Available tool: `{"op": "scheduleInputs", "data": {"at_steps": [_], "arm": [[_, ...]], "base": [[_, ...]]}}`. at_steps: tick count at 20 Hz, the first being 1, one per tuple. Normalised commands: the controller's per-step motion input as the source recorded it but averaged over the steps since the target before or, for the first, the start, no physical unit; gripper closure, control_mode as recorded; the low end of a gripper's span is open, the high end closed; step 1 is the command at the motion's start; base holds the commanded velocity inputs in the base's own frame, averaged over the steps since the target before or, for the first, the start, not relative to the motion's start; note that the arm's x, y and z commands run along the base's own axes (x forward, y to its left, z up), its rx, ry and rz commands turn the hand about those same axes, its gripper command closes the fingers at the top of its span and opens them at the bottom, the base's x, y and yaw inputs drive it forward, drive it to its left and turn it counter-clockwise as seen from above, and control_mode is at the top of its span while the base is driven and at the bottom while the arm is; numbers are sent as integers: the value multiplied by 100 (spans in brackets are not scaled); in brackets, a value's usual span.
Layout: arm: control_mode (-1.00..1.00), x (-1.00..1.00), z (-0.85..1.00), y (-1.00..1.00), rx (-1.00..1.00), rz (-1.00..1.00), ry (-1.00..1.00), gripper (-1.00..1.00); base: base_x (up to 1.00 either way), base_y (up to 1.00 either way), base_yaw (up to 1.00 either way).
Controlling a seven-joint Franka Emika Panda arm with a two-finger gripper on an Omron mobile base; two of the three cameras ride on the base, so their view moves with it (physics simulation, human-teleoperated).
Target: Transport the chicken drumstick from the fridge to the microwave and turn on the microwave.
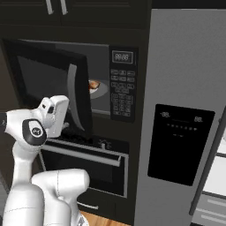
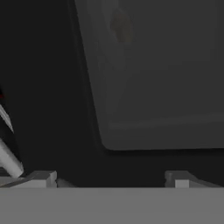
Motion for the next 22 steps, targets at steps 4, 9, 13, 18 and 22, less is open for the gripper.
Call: {"op": "scheduleInputs", "data": {"at_steps": [4, 9, 13, 18, 22], "arm": [[-100, 57, 0, -10, 0, 22, 0, -100], [-100, 57, 0, 0, 0, 17, 0, -100], [-100, 58, 0, 5, -2, 11, 0, -100], [-100, 65, 0, 15, -5, 5, 3, -100], [-100, 74, 0, 32, -10, 0, 9, -100]], "base": [[0, 0, 0], [0, 0, 0], [0, 0, 0], [0, 0, 0], [0, 0, 0]]}}
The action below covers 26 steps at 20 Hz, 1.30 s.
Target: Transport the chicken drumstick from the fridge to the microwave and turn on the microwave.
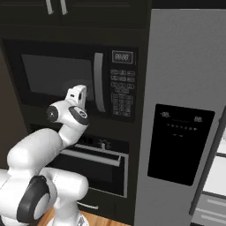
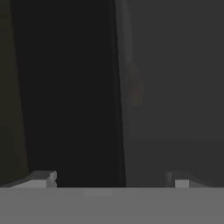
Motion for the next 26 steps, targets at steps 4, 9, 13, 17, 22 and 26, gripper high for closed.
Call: {"op": "scheduleInputs", "data": {"at_steps": [4, 9, 13, 17, 22, 26], "arm": [[-100, 72, 0, 34, -11, 0, 9, -100], [-100, 77, 0, 16, -7, 0, 11, -100], [-100, 39, 0, 2, -3, 3, 11, -100], [-100, -11, 13, 0, 0, 5, 22, -100], [-100, -44, 65, 0, 0, 4, 12, -100], [-100, -58, 100, 0, 0, 6, 4, -100]], "base": [[0, 0, 0], [0, 0, 0], [0, 0, 0], [0, 0, 0], [0, 0, 0], [0, 0, 0]]}}
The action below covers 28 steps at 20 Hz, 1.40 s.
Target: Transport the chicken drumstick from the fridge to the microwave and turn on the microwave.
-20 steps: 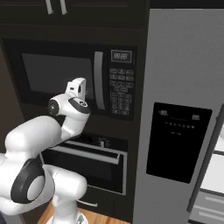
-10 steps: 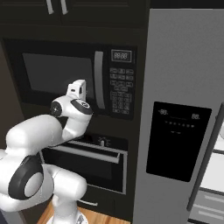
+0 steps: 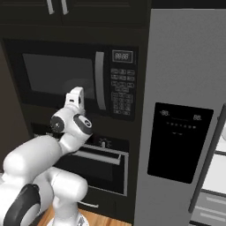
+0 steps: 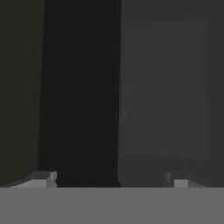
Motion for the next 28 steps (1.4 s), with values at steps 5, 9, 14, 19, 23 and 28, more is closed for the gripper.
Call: {"op": "scheduleInputs", "data": {"at_steps": [5, 9, 14, 19, 23, 28], "arm": [[-100, -75, 80, 0, 0, 5, 3, -100], [-100, -81, 89, 0, 1, 4, 15, -100], [-100, -67, 100, 0, 7, 5, 35, -100], [-100, -53, 97, 5, 9, 2, 52, -100], [-100, -64, 75, 2, 1, 0, 56, -100], [-100, -91, 13, -5, -2, 0, 30, -100]], "base": [[0, 0, 0], [0, 0, 0], [0, 0, 0], [0, 0, 0], [0, 0, 0], [0, 0, 0]]}}
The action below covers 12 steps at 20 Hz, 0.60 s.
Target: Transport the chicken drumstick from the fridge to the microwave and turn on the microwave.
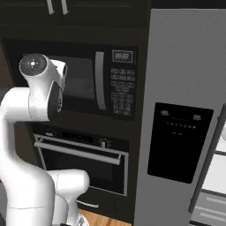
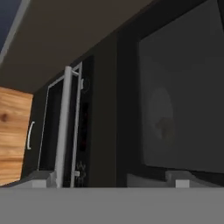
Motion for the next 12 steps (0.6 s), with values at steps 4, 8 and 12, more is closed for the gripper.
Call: {"op": "scheduleInputs", "data": {"at_steps": [4, 8, 12], "arm": [[-100, -100, -34, -39, 0, -6, -12, -100], [-100, -97, -39, -41, 0, -1, -32, -100], [-100, -67, -44, -41, 0, 0, -39, -100]], "base": [[0, 0, 0], [0, 0, 0], [0, 0, 0]]}}
